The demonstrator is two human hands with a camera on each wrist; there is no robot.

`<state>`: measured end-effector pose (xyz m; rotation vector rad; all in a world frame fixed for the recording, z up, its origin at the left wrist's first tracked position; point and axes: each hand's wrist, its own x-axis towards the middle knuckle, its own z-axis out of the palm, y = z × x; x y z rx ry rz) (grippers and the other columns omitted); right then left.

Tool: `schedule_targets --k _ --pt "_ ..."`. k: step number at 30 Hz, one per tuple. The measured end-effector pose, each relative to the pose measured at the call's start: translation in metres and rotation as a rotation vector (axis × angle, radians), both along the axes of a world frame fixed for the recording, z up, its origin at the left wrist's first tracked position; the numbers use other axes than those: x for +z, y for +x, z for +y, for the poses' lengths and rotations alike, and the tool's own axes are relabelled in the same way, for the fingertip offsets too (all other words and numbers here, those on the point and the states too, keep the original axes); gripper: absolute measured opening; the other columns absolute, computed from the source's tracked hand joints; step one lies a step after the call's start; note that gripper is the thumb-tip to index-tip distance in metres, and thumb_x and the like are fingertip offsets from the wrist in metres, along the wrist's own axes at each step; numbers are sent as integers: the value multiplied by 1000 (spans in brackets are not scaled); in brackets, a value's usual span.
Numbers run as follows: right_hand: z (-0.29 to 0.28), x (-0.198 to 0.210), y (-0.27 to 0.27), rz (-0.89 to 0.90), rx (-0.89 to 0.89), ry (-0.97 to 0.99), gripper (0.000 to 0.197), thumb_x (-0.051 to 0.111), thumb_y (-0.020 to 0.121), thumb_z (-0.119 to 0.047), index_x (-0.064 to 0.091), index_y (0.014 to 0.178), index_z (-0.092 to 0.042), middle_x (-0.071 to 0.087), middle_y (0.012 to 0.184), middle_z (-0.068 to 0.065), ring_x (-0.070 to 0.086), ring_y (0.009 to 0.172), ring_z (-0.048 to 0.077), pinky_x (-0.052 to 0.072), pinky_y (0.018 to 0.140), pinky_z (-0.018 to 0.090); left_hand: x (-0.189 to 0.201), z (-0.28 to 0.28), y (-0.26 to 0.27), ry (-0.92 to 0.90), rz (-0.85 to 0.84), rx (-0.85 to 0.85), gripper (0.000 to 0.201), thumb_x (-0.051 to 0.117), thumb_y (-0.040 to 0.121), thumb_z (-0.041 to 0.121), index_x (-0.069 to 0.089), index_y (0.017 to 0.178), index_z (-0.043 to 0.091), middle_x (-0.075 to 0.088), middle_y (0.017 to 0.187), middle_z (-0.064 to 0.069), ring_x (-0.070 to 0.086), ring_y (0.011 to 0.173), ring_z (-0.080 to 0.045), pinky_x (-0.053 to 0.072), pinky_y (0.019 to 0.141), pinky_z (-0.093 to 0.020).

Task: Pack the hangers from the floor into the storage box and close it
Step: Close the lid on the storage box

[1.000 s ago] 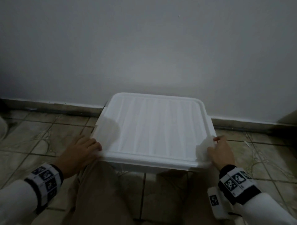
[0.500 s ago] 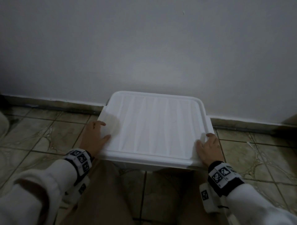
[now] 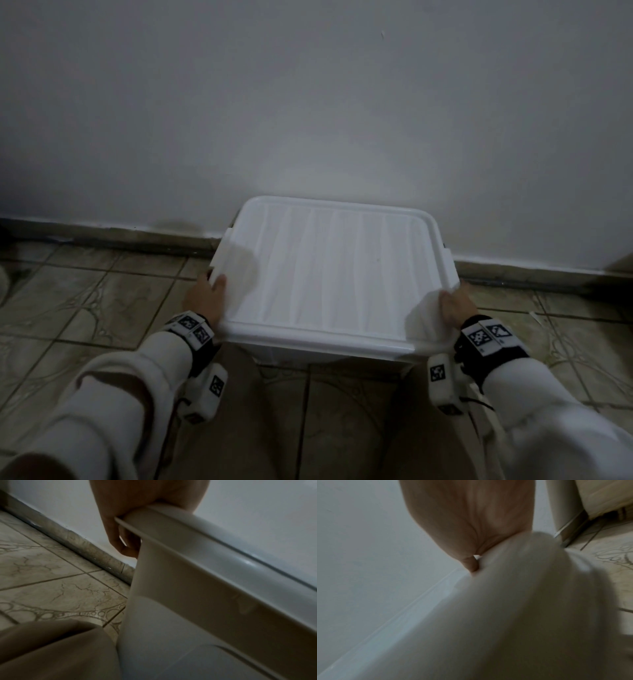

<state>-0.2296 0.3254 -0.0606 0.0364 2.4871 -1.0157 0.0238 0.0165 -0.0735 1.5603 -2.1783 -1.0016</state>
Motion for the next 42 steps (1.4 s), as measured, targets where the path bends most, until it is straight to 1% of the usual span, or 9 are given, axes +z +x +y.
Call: schedule_targets --k 8,11,14,16,19,21,25,34,42 --pt "6 4 -14 -12 -45 -69 55 51 92 -7 23 136 9 39 136 28 43 123 40 36 97 41 -2 -14 -4 198 136 59 52 51 94 24 35 137 -1 46 136 -23 46 121 -38 36 100 -41" --pt "10 8 -13 0 -129 -38 65 68 82 -18 33 132 5 48 131 23 49 118 38 42 97 42 -1 -20 -4 263 159 104 61 57 91 21 29 139 -4 40 141 -23 42 126 -37 34 104 -42" --pt "11 14 -10 60 -140 129 80 71 79 -32 31 135 8 41 136 26 40 127 38 38 103 46 -4 -28 -2 215 109 129 71 69 81 29 37 136 -1 41 138 -24 47 120 -39 39 103 -47" --pt "8 18 -6 98 -131 155 74 70 79 -31 37 131 10 43 134 28 43 124 39 41 99 44 -3 -27 -2 135 59 146 71 73 77 31 40 132 -2 38 137 -25 49 115 -41 42 101 -47" --pt "2 19 1 202 -171 87 58 71 79 -14 37 121 9 47 126 30 48 117 40 41 93 43 0 -22 -3 116 87 206 78 73 78 24 31 138 -4 25 144 -26 41 124 -42 38 104 -44" --pt "2 22 8 270 -165 69 50 67 82 -9 36 117 8 52 120 29 52 111 41 43 88 43 -2 -24 -4 140 130 217 78 75 76 22 33 137 -6 34 142 -27 40 127 -41 37 105 -45" --pt "4 23 13 283 -71 171 42 62 87 -17 47 120 4 57 119 24 55 109 38 44 88 40 -2 -25 -3 114 167 163 49 72 79 17 56 116 -10 60 117 -27 57 109 -38 45 95 -45" --pt "-3 27 15 290 -56 236 38 58 89 -16 46 120 2 57 118 27 55 109 39 45 87 40 6 -9 1 62 238 20 61 57 90 12 30 144 12 44 141 -14 43 126 -33 33 107 -39" --pt "-3 22 16 337 -30 265 35 58 89 -16 51 118 3 59 115 26 56 107 39 46 86 41 13 -4 0 -8 189 -34 58 53 91 9 32 144 14 39 144 -15 39 130 -34 29 109 -37"
